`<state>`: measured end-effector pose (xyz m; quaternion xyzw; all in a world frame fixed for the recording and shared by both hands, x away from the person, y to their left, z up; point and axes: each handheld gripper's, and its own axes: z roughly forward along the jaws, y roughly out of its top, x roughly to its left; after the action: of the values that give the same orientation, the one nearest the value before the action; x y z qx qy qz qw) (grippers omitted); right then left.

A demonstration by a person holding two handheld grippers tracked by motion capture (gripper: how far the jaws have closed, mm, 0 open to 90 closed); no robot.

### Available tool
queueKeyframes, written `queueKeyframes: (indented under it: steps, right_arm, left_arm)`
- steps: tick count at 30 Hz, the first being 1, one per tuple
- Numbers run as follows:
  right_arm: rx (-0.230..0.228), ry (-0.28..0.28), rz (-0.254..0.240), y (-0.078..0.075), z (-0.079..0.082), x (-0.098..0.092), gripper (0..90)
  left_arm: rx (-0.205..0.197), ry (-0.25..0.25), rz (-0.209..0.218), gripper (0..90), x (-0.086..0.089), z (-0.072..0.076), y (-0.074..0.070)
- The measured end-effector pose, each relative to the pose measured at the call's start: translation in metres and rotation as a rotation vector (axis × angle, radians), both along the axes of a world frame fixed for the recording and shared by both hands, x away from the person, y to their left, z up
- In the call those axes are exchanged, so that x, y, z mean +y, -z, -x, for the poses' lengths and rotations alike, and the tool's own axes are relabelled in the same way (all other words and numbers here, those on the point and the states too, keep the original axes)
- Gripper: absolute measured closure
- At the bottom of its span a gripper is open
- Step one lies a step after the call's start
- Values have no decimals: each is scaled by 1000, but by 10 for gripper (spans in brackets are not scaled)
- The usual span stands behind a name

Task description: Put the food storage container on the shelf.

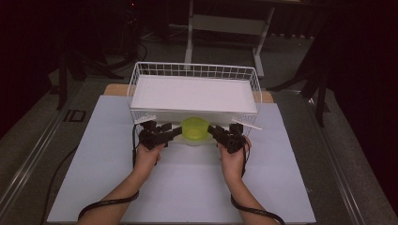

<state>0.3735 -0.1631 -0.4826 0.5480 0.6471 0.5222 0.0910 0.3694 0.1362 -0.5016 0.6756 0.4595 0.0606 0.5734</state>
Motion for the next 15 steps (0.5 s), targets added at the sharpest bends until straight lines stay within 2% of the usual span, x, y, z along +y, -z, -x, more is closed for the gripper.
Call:
queueKeyframes:
  steps: [2, 3, 5, 7, 8, 10, 11, 12, 13, 15]
  right_arm:
    - [9, -22, 6, -1, 6, 0, 612]
    - [6, -27, 16, -1, 10, 0, 615]
    - [12, -41, 32, -1, 17, 1, 634]
    - [16, -58, 44, 1, 23, 2, 700]
    - [27, -71, 48, 3, 26, 3, 701]
    - [50, -109, 66, 7, 29, 7, 787]
    - [55, -122, 75, 10, 31, 9, 831]
    - [57, -140, 91, 12, 33, 12, 880]
    - [58, -156, 114, 14, 34, 15, 897]
    - [64, -176, 130, 17, 35, 20, 899]
  left_arm:
    - [-9, 23, -27, 276, -1, 5, -2]
    - [-18, 37, -35, 234, -1, 8, -3]
    - [-59, 51, -52, 222, -1, 17, -7]
    - [-83, 62, -45, 171, -1, 25, -9]
    - [-95, 64, -57, 140, 0, 28, -10]
    - [-124, 69, -61, 109, -1, 38, -14]
    - [-147, 87, -60, 59, -1, 43, -16]
    - [-158, 91, -66, 16, -1, 47, -17]
    - [-158, 101, -78, 15, 0, 52, -18]
    - [-161, 107, -78, 16, 3, 61, -20]
